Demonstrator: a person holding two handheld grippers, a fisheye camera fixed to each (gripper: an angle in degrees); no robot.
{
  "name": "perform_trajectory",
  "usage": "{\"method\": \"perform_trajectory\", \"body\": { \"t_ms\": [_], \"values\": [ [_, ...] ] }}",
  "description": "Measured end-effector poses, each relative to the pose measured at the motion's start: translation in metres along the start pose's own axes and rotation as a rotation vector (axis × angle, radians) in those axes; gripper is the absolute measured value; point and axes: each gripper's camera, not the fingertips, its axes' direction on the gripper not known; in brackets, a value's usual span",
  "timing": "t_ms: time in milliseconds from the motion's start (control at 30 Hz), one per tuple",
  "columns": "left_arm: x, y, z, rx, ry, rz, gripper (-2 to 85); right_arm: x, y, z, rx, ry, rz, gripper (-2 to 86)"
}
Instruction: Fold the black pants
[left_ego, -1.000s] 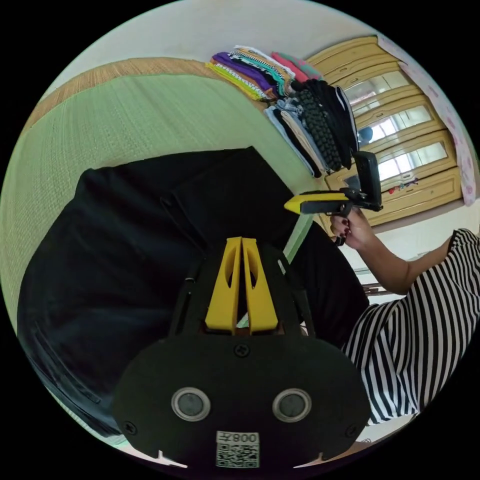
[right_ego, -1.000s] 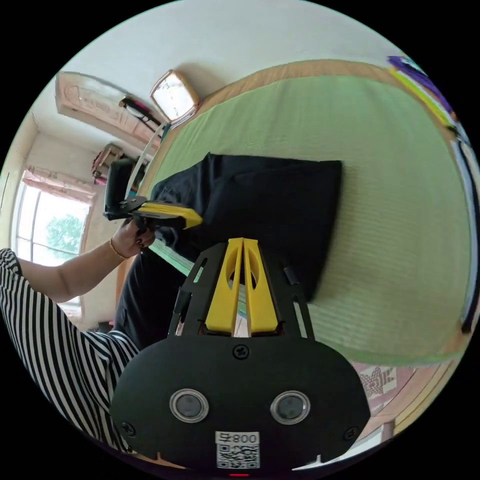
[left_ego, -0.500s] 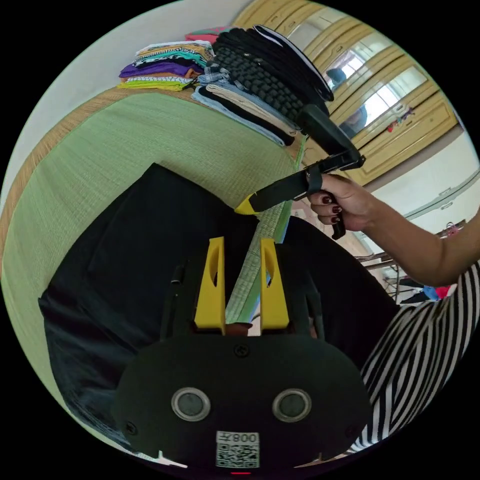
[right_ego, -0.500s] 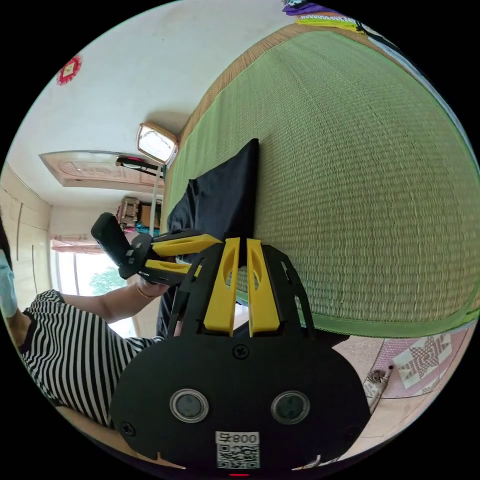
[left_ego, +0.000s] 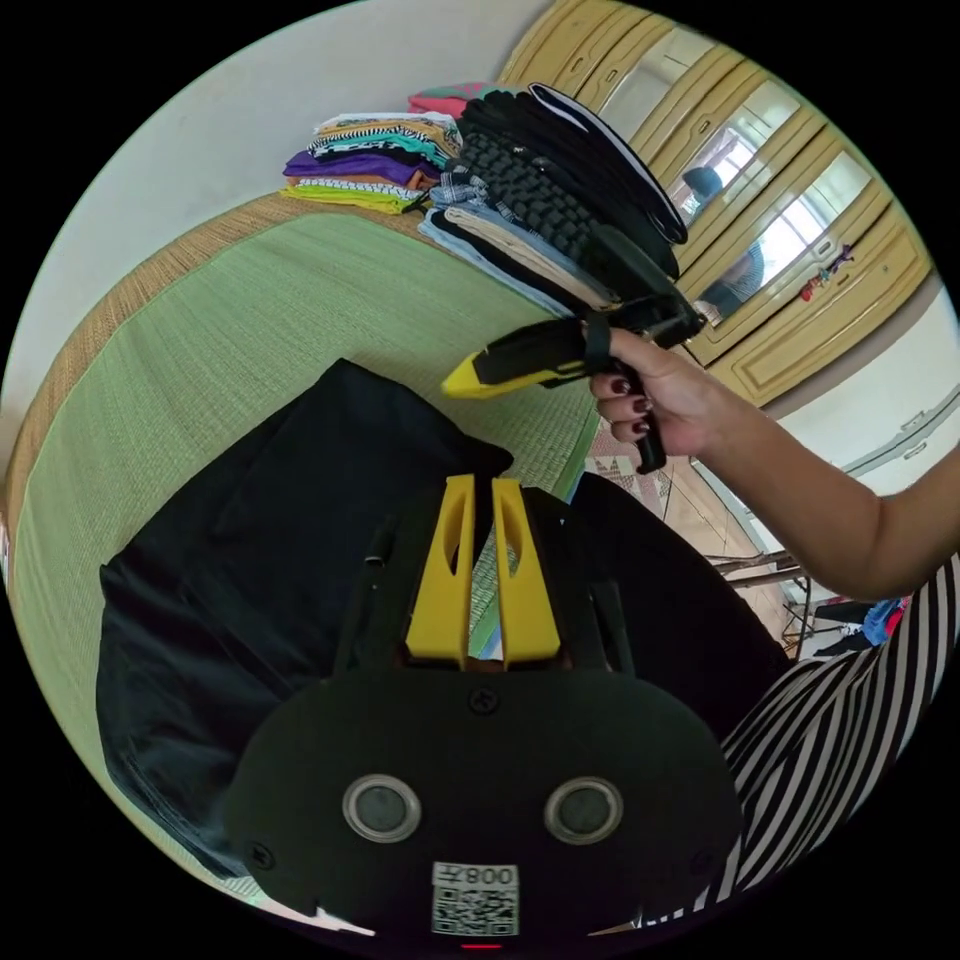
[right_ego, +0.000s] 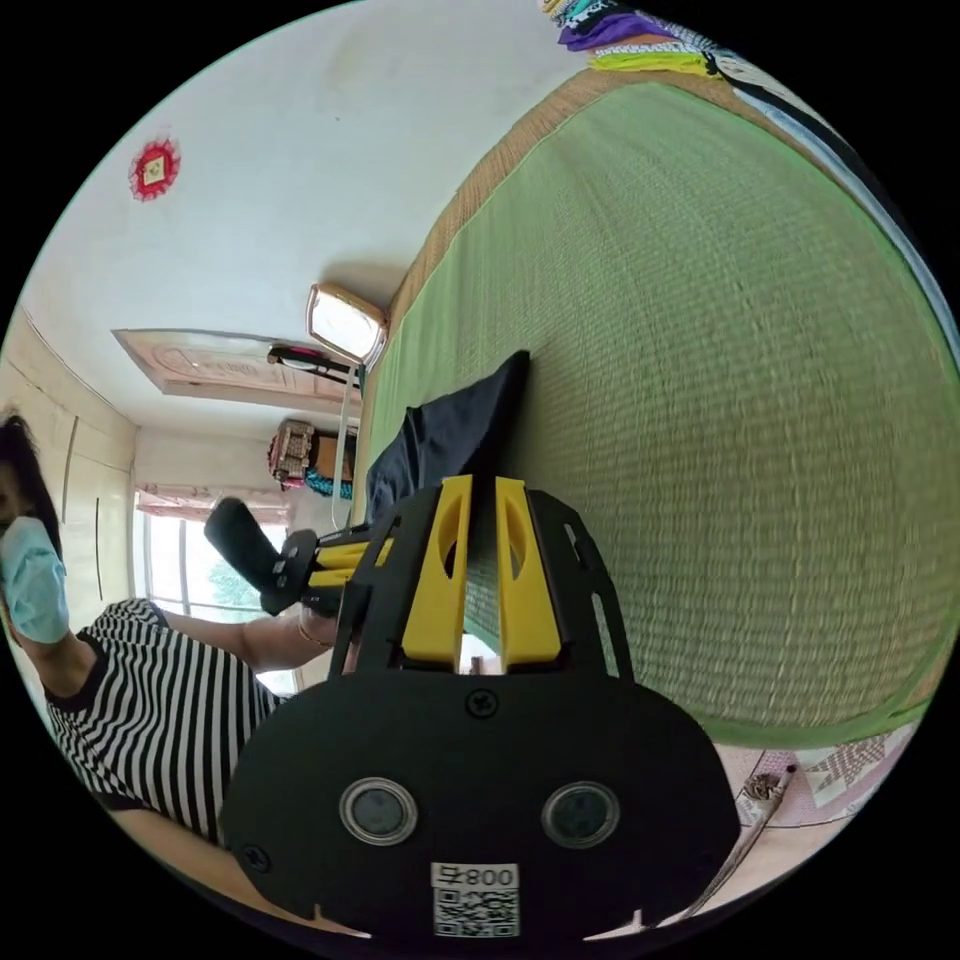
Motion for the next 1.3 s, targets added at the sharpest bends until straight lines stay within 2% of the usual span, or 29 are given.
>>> {"method": "perform_trajectory", "body": {
  "t_ms": [233, 400, 733, 1000, 1300],
  "values": [
    [0.008, 0.04, -0.015, 0.013, 0.002, 0.021, 2.4, 0.004, -0.059, 0.024, -0.053, -0.037, 0.041, 7.7],
    [0.01, 0.066, -0.024, 0.011, -0.003, 0.029, 2.3, 0.006, -0.079, 0.052, -0.148, -0.038, 0.08, 5.3],
    [-0.001, 0.12, -0.068, 0.151, 0.099, 0.043, 2.3, -0.028, -0.073, 0.028, 0.016, 0.023, 0.081, 2.0],
    [-0.046, 0.217, -0.142, 0.327, 0.163, -0.066, 2.2, -0.109, -0.074, 0.061, 0.071, -0.026, -0.02, 1.8],
    [-0.121, 0.388, -0.239, 0.547, 0.132, -0.336, 2.6, -0.238, -0.081, 0.186, -0.022, -0.085, -0.228, 1.9]
  ]
}}
